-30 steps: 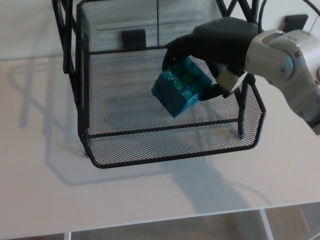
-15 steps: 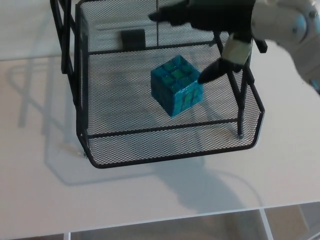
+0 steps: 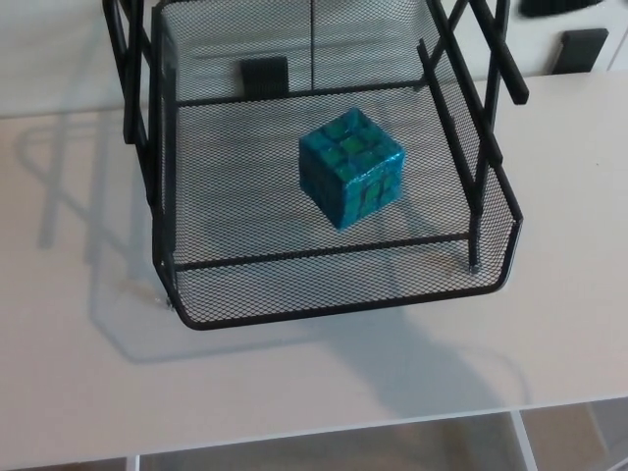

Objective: The robot walks towards a desk on which a file tray is kept in the middle and a cube is kept to its right. The robot lifts the cube using its right hand and places it on the file tray.

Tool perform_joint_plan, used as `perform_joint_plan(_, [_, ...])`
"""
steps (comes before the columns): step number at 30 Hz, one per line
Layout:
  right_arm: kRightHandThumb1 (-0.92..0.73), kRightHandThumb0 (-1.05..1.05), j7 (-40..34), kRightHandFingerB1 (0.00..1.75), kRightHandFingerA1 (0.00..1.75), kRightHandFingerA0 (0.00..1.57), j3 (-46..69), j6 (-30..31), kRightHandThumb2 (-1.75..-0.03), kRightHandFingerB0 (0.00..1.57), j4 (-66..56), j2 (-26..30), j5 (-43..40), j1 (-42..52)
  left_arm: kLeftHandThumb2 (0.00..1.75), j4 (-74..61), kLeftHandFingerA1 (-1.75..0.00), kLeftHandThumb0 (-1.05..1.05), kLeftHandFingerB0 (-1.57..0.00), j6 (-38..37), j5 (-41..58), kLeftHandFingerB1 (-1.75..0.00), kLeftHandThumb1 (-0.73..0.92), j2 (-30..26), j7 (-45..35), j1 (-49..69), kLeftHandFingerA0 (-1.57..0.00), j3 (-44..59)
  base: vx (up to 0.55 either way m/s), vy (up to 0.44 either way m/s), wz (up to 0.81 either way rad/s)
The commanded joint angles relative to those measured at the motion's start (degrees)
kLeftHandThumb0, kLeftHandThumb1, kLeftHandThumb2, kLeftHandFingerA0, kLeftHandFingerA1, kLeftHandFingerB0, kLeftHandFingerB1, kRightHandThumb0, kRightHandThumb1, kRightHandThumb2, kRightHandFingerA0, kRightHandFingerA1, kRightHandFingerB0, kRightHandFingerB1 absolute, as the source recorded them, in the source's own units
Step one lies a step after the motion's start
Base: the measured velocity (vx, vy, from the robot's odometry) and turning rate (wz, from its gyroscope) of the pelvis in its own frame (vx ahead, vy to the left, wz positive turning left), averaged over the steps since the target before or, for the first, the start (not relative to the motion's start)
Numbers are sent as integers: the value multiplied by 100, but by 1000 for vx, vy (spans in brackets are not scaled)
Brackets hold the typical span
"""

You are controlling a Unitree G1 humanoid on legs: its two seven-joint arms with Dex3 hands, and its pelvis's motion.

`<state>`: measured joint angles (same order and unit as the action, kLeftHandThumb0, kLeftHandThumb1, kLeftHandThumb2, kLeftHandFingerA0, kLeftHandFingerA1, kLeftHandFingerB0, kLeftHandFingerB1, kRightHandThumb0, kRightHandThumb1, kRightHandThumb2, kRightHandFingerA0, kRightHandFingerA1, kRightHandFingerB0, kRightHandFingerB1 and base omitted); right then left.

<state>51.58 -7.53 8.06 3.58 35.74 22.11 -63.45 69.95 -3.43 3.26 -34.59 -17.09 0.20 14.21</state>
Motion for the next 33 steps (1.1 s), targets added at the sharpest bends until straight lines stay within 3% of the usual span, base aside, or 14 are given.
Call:
perform_joint_plan(1, [-52,-94,107,0,2,0,3166,250,-80,0,302,1406,-1520,1310,127,-18,-90,-101,-25,-147,-12,-79,67,-43,7,-28,-39,-1,0,0,0])
perform_joint_plan(12, [-45,-69,-2094,32,50,9,6778,1119,-86,0,408,63,-832,4652,127,-3,-100,-104,-16,-115,28,-74,68,6,127,64,-56,60,0,0,0])
perform_joint_plan(13, [-49,-73,-2319,30,50,10,6935,1132,-85,5,305,-206,-816,4852,68,-15,-109,-105,-20,-142,32,-89,91,2,103,86,-41,63,0,0,0])
perform_joint_plan(14, [-34,-39,-2689,51,52,1,7119,993,-94,0,398,-482,-934,4985,71,-15,-107,-105,-19,-187,10,-90,92,0,74,99,-36,38,0,0,0])
perform_joint_plan(20, [-48,-76,-4764,18,29,0,7698,163,-89,0,1482,-1592,-1361,5622,70,20,-103,-105,-20,-293,-55,-88,92,0,65,115,-37,-18,0,0,0])
perform_joint_plan(21, [-63,-71,-5017,19,128,40,7814,164,-62,6,1404,-1810,-1381,5613,71,16,-104,-105,-20,-292,-60,-90,92,-2,68,116,-37,-23,0,0,0])
perform_joint_plan(22, [-50,-72,-5088,24,102,66,7873,285,-95,0,1221,-1966,-1311,5658,71,14,-106,-105,-20,-261,-26,-92,92,11,54,111,-36,5,0,0,0])
perform_joint_plan(23, [-74,-67,-5290,19,79,2,7784,327,-62,0,1069,-2176,-1048,5906,73,8,-110,-105,-20,-214,3,-91,92,22,42,105,-40,27,0,0,0])
perform_joint_plan(24, [-74,-67,-5533,19,79,2,7579,195,-62,0,1116,-2289,-762,6203,73,2,-110,-105,-20,-193,-8,-91,92,16,47,104,-40,17,0,0,0])
perform_joint_plan(25, [-62,-85,-5502,9,12,0,7650,315,-95,0,1087,-2373,-820,6210,72,6,-105,-105,-21,-180,7,-91,92,4,43,94,-33,33,0,0,0])
perform_joint_plan(27, [-81,-69,-5489,5,8,0,7908,614,-67,0,1067,-2567,-1043,6171,73,42,-101,-105,-20,-207,-14,-89,92,-19,51,81,-32,23,0,0,0])
perform_joint_plan(31, [-72,-97,-5492,0,21,0,8602,2218,-100,0,744,-2732,-1005,5768,70,64,-102,-105,-21,-260,-11,-91,92,-22,27,124,-32,29,0,0,0])
perform_joint_plan(32, [-65,-81,-5583,25,136,100,9016,2726,-97,3,735,-2729,-1084,5512,71,65,-110,-105,-19,-188,34,-92,92,-20,-15,107,-37,64,0,0,0])
perform_joint_plan(33, [-83,-85,-5483,97,153,136,9262,3246,-68,63,710,-2715,-1046,5389,72,71,-110,-105,-20,-125,59,-93,92,-16,-14,84,-36,85,0,0,0])
